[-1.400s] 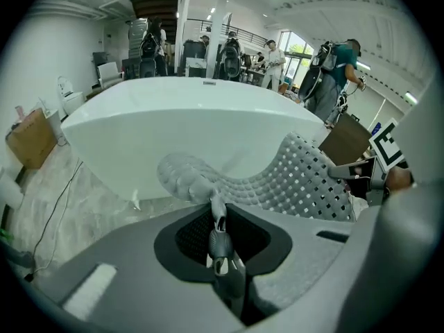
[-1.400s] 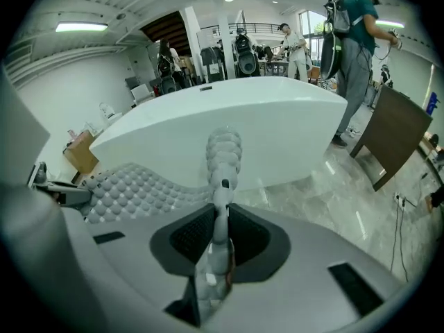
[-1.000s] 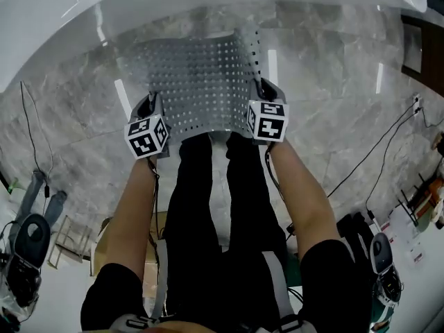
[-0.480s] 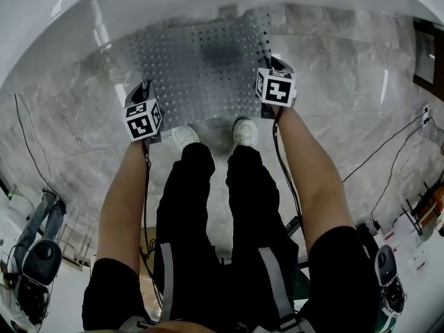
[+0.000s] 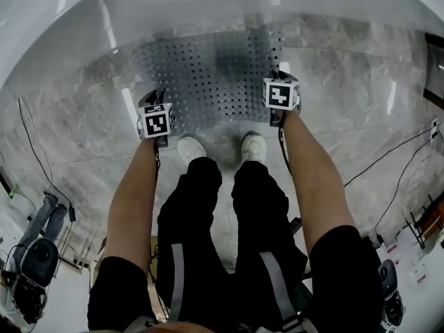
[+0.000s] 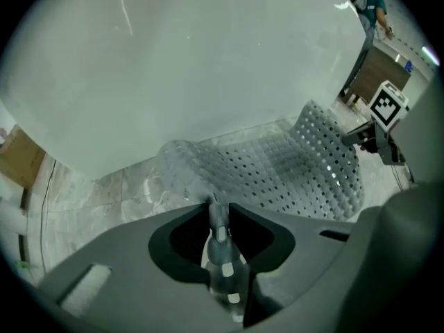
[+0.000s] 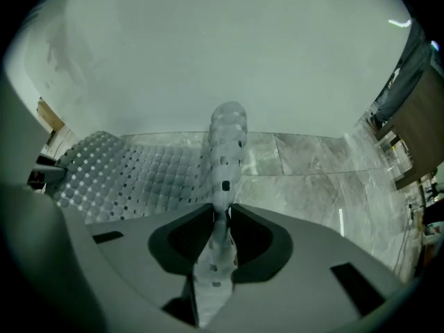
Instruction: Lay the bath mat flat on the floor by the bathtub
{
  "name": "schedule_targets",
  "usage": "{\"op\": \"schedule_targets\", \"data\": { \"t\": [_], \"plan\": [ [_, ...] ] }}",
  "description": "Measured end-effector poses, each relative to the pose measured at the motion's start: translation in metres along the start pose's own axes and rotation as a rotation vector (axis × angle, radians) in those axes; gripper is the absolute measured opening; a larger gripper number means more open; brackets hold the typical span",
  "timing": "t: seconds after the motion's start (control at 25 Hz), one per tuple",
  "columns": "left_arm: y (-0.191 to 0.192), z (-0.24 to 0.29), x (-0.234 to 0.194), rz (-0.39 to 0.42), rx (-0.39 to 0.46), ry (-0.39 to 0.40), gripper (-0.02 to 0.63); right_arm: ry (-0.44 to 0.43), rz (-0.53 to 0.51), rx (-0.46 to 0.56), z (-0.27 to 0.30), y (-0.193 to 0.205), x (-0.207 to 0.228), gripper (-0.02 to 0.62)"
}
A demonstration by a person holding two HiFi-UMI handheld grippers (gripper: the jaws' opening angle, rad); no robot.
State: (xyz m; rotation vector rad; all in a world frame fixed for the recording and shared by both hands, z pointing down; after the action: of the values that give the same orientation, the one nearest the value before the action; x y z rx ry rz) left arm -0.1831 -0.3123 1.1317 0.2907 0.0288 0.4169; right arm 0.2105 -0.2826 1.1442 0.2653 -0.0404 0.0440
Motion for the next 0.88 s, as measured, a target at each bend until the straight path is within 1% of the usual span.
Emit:
{"op": "schedule_targets", "data": {
  "t": [0.12,0.16,0.24,0.28,0.32,0.36,0.44,0.48,0.6,0.68,0.72,0.76,0.8,0.84,0.88],
  "plan": [
    [0.019,0.017,0.0,0.078,-0.084,-0.002,0.091,0.035,-0.003,-0.024,0.013,0.011,-0.007,0.077],
    [0.026,0.021,-0.002,0.084,-0.1,-0.004,0.091,0.049,0.0,-0.025,0.016,0.012,-0.008,0.078],
    [0.036,0.027,-0.007,0.072,-0.122,-0.004,0.091,0.077,0.017,-0.036,0.02,0.01,-0.005,0.083],
    [0.039,0.029,-0.01,0.067,-0.134,-0.006,0.097,0.09,0.028,-0.041,0.021,0.009,-0.001,0.104],
    [0.042,0.029,-0.013,0.067,-0.144,-0.011,0.107,0.099,0.04,-0.04,0.019,0.007,0.003,0.162],
    [0.043,0.027,-0.015,0.073,-0.149,-0.016,0.134,0.104,0.051,-0.033,0.014,0.006,0.007,0.206],
    [0.042,0.019,-0.017,0.079,-0.14,-0.022,0.154,0.092,0.064,-0.006,0.001,0.002,0.01,0.233],
    [0.039,0.013,-0.018,0.064,-0.129,-0.018,0.159,0.074,0.065,0.009,-0.007,-0.001,0.008,0.233],
    [0.022,-0.015,-0.017,-0.032,-0.081,0.014,0.16,0.016,0.06,0.035,-0.035,-0.004,-0.003,0.233],
    [0.004,-0.041,-0.01,-0.045,-0.029,0.028,0.16,-0.024,0.065,0.05,-0.06,-0.004,-0.011,0.231],
    [-0.005,-0.056,-0.004,-0.047,0.002,0.034,0.16,-0.041,0.068,0.071,-0.076,-0.007,-0.015,0.207],
    [-0.016,-0.072,0.003,-0.052,0.036,0.038,0.156,-0.046,0.068,0.099,-0.093,-0.011,-0.019,0.147],
    [-0.027,-0.092,0.009,-0.056,0.079,0.036,0.122,-0.041,0.066,0.132,-0.111,-0.016,-0.023,0.1],
    [-0.038,-0.115,0.015,-0.057,0.13,0.025,0.041,-0.032,0.065,0.166,-0.13,-0.021,-0.027,0.039],
    [-0.049,-0.139,0.02,-0.053,0.184,0.013,0.006,-0.029,0.067,0.198,-0.15,-0.026,-0.031,0.013]
  ]
}}
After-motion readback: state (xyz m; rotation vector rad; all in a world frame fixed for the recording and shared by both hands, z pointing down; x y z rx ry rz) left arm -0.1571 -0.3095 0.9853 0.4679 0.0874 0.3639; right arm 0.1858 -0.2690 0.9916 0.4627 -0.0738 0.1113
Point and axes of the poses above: the fingertips, and each gripper's own axes: z forward along the fingers, x to its right, y out of its underside, the point moved 5 cm from there along -z, backward along the fingers, and after that the axes turned 3 degrees about -y, right-handed, at the moved point
